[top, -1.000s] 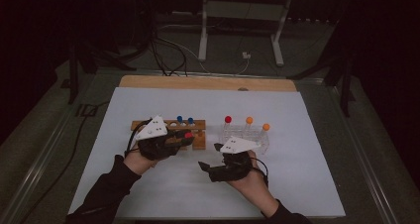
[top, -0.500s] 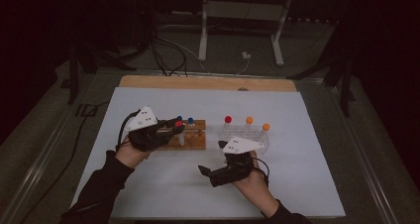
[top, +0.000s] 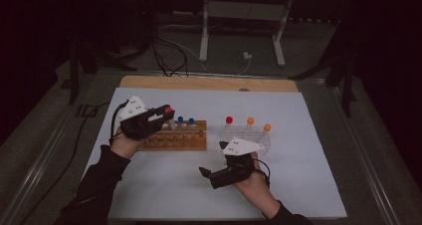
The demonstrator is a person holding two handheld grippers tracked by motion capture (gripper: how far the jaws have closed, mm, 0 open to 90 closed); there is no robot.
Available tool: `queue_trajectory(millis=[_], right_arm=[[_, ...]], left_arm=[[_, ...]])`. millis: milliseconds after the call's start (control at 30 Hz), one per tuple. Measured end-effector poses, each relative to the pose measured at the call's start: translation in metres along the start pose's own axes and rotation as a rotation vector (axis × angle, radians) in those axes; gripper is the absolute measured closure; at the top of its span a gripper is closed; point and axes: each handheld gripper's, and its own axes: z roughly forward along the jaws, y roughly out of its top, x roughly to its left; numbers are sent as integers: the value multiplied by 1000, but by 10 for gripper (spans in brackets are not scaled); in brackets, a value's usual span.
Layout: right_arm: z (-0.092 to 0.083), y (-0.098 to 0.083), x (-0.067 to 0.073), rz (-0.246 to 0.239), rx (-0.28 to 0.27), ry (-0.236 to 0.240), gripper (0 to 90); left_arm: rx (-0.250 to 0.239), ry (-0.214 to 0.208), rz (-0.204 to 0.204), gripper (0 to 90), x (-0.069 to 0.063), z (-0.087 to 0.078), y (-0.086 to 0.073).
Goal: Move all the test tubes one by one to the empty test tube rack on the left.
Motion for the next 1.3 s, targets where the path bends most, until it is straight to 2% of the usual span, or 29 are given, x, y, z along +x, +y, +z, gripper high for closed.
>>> queue_trajectory(millis=[167, 267, 333, 467, 700, 1033, 1300], right_arm=[[0, 0, -1, 5, 2, 1, 0], [0, -1, -2, 6, 4, 3, 0], [0, -1, -2, 6, 5, 5, 0], [0, -1, -1, 3, 7, 6, 0], [-1, -2, -2, 7, 12, 12, 0], [-3, -1, -2, 6, 10, 18, 0], [-3, -1, -2, 5, 9, 20, 0]], left_arm=[[-6, 38, 16, 714, 5, 6, -1], [-4, 47, 11, 714, 8, 11, -3], [4, 37, -15, 714, 11, 16, -6], [36, 51, -4, 714, 11, 24, -15], [64, 23, -60, 713, 16, 29, -29], [100, 18, -69, 713, 15, 35, -41], [142, 22, -52, 713, 14, 38, -46]])
